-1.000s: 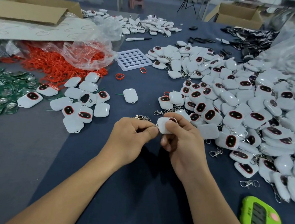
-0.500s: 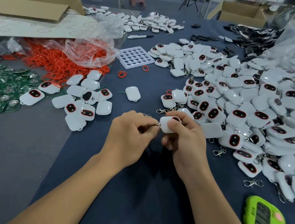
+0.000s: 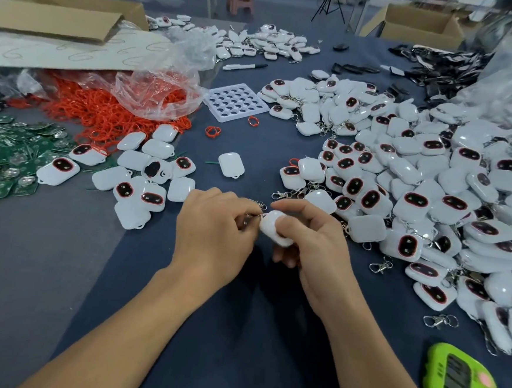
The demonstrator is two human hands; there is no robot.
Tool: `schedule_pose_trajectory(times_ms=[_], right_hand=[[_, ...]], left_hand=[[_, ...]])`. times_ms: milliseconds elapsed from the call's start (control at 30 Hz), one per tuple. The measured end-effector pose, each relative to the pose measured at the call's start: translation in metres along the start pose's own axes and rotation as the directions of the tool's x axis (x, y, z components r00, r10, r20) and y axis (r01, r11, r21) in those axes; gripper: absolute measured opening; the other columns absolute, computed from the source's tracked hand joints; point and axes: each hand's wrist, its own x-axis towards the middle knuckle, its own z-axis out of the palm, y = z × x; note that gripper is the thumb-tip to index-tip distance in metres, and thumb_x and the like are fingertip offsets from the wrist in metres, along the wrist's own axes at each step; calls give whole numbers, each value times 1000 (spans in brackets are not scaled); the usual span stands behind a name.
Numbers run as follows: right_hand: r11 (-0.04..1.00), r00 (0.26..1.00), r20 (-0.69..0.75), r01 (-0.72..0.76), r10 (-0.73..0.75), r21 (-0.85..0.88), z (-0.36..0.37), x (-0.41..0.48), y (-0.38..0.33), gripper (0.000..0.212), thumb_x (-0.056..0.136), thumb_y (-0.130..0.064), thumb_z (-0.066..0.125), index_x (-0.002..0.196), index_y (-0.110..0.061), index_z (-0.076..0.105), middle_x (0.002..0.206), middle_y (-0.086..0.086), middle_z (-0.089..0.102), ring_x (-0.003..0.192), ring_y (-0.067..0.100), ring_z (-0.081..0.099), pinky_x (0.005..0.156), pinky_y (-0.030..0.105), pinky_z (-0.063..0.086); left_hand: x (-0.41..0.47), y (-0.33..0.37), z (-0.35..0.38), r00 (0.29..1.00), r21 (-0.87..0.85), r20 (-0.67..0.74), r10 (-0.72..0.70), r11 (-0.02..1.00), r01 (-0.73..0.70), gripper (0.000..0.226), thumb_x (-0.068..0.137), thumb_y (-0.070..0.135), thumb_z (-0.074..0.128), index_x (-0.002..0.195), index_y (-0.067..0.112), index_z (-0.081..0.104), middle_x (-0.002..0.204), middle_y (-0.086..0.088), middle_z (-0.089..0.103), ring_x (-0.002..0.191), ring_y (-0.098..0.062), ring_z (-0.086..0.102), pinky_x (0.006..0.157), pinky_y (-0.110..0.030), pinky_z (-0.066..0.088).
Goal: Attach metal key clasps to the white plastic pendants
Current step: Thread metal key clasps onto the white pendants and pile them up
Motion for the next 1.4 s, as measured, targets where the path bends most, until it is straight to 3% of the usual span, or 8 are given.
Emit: schedule_pose_trajectory(times_ms=[233,300,467,700,967,1133,1300,1400], right_hand=[[992,977,175,-116,123,-49,-4,-3,-3,27,89,-2,67,113,-12,75,78,11,70,54,18,58,44,21,38],[969,985,164,-84,45,234,-8,-1,-10,33,95,7,59,123,-8,69,95,14,71,65,17,66,52,20,47],[522,937,162,24,-309,853,-33,3,-21,78,78,4,78,148,-19,54,142,-5,63,128,12,63,99,29,54],[854,960,253,-34,-116,519,-16,3,-6,38,81,5,59,97,-20,83,91,3,79,77,12,70,81,26,56],[861,965,243,-206,101,464,-12,0,-5,26,82,1,71,102,-12,81,102,11,78,83,17,74,78,27,60],[963,993,28,-120,116,243,2,4,2,27,98,-4,65,123,-15,70,114,10,74,97,21,75,77,36,64],[989,993,120,37,-20,-140,4,0,5,39,91,2,60,116,-25,71,101,3,81,101,23,77,92,40,62],[941,985,-43,144,-165,-305,-2,-2,0,42,86,8,61,100,-28,78,92,-10,80,90,5,76,85,26,62]], left_hand=[[10,-25,-4,986,135,-2,-165,977,164,38,82,19,74,119,26,73,111,6,72,111,-23,56,97,-36,37],[13,-33,-4,987,214,19,-158,965,151,43,83,21,73,126,18,69,131,-2,65,125,-28,52,106,-38,34],[18,-41,-3,971,233,93,-218,953,192,55,90,29,66,141,12,57,155,-9,43,144,-29,37,119,-42,29],[18,-43,-3,973,107,119,-198,977,185,57,87,5,55,142,22,52,157,6,38,134,-21,47,102,-39,42],[17,-35,-10,964,-143,-27,-264,956,257,51,91,1,49,129,30,66,119,15,68,98,5,54,82,-10,36],[8,-3,-5,931,-698,235,-278,618,361,63,89,-21,42,113,28,73,112,14,77,112,-2,69,94,-19,54],[-7,6,3,978,-457,197,-63,877,149,51,92,-7,58,114,35,76,115,30,70,111,11,63,93,-6,45],[-4,0,0,972,-382,180,-152,900,212,36,86,14,75,106,44,76,102,35,69,94,14,65,82,-3,46]])
